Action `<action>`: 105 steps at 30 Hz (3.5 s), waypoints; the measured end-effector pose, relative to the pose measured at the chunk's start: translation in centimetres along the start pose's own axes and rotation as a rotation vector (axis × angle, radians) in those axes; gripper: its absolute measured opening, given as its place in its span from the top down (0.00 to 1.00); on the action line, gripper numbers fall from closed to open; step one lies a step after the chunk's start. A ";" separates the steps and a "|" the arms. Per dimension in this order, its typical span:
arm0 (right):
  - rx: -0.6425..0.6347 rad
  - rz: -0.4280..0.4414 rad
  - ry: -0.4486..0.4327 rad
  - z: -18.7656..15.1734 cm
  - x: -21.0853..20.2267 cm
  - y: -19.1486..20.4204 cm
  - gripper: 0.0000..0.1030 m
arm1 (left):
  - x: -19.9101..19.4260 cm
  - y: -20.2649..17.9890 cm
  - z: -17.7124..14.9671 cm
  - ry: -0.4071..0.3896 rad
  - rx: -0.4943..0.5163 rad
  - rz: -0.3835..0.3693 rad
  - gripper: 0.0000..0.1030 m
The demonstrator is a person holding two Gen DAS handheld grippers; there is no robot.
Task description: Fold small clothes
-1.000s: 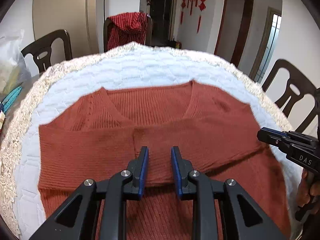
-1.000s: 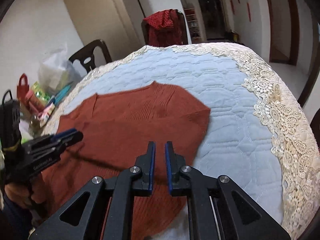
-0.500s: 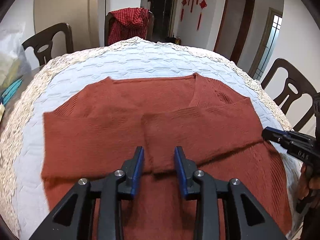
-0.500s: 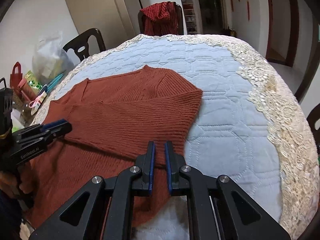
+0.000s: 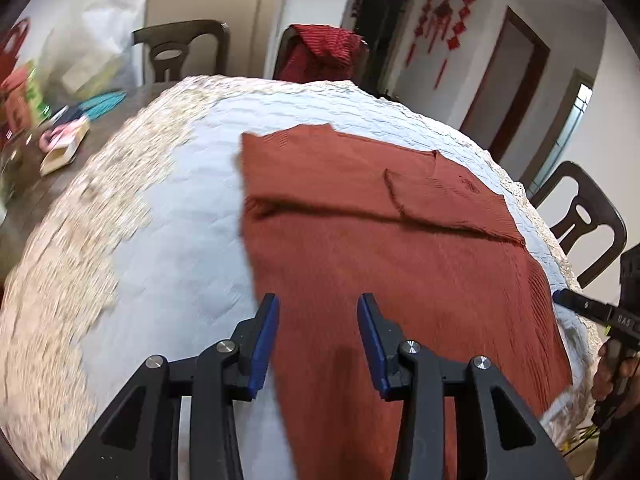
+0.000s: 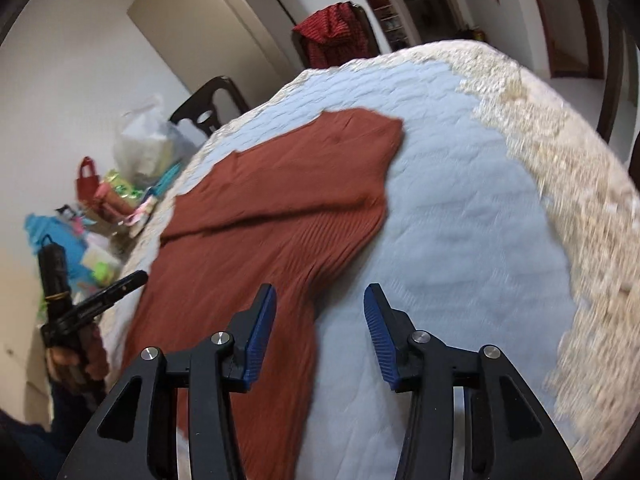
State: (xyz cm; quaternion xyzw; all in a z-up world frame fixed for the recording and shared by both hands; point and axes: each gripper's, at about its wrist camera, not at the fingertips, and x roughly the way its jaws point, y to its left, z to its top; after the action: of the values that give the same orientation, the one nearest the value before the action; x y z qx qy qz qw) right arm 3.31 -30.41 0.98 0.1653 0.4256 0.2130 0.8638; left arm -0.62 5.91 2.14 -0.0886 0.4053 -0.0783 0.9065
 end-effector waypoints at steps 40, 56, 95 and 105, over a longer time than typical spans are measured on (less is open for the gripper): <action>0.124 0.136 0.043 -6.4 -2.7 -1.3 0.94 | -3.8 3.8 -6.9 0.042 -0.217 -0.151 0.90; 0.115 0.148 0.069 -6.5 -2.2 -1.6 0.94 | -3.4 3.7 -7.1 0.075 -0.250 -0.250 0.68; 0.099 0.403 -0.247 7.0 -3.5 0.4 0.94 | -3.5 4.9 9.7 -0.294 -0.253 -0.372 0.92; 0.296 0.293 -0.111 12.6 6.1 -4.3 0.94 | 8.2 6.1 13.4 -0.063 -0.330 -0.250 0.92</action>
State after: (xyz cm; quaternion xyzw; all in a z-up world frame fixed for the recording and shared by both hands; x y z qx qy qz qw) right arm 17.77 -32.31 2.28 0.3618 0.3755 0.2622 0.8120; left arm 15.26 11.41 3.60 -0.2880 0.3701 -0.1197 0.8751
